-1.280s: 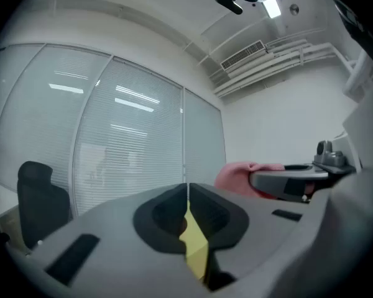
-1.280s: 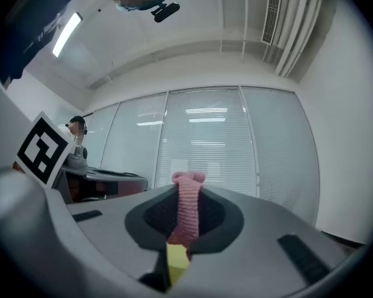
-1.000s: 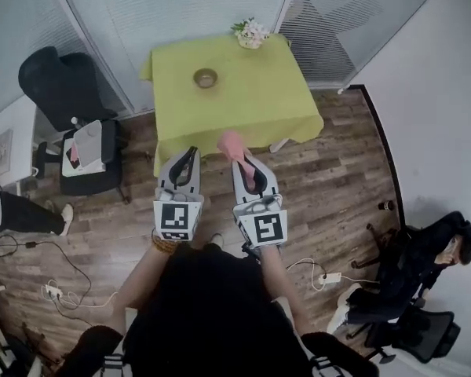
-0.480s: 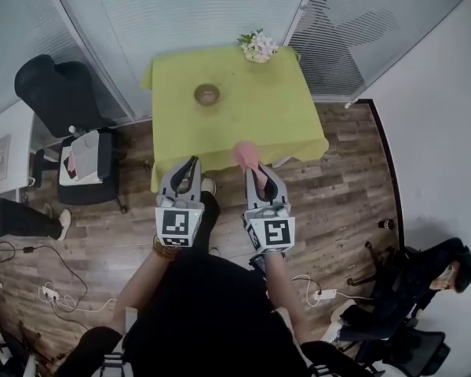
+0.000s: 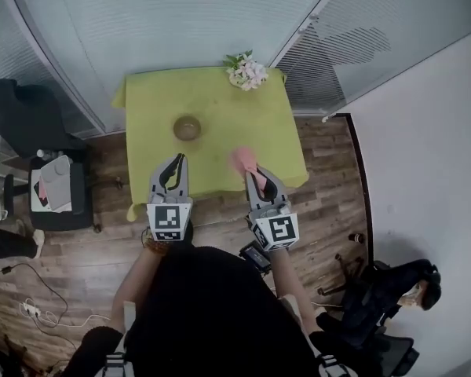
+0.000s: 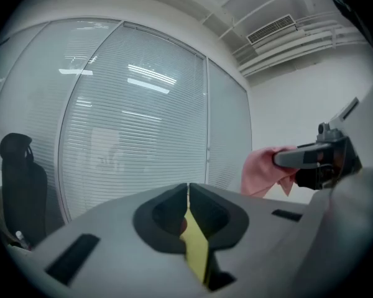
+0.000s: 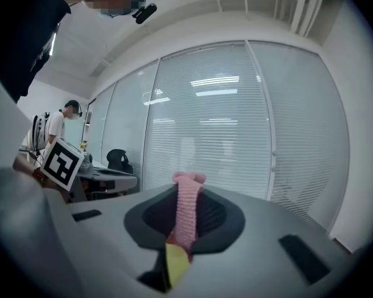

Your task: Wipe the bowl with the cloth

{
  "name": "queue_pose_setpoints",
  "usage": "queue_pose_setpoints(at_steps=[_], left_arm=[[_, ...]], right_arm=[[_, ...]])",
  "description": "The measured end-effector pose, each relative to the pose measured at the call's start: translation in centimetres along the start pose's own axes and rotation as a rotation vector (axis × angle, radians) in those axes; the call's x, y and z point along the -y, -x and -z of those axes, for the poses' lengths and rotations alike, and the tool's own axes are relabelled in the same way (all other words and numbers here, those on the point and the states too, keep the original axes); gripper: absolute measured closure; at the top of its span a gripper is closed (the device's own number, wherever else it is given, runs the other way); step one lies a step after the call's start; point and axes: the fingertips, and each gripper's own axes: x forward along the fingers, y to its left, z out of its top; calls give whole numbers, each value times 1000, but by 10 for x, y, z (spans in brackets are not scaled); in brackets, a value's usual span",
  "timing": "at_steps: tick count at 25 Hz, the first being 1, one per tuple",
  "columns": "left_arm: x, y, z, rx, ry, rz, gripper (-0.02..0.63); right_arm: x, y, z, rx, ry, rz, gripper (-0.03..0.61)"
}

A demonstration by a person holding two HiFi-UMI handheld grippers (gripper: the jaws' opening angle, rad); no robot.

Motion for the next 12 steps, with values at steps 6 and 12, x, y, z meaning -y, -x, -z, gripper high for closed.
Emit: queue_pose_setpoints(at_steps=[6,12], left_arm=[[-53,-47,23,-73,19,-26,594],[-83,-82,35,-117,8,-19,594]], right_arm=[[39,-83,20,-58,-27,-4,549],[76,-132,20,-39,-69,9,549]])
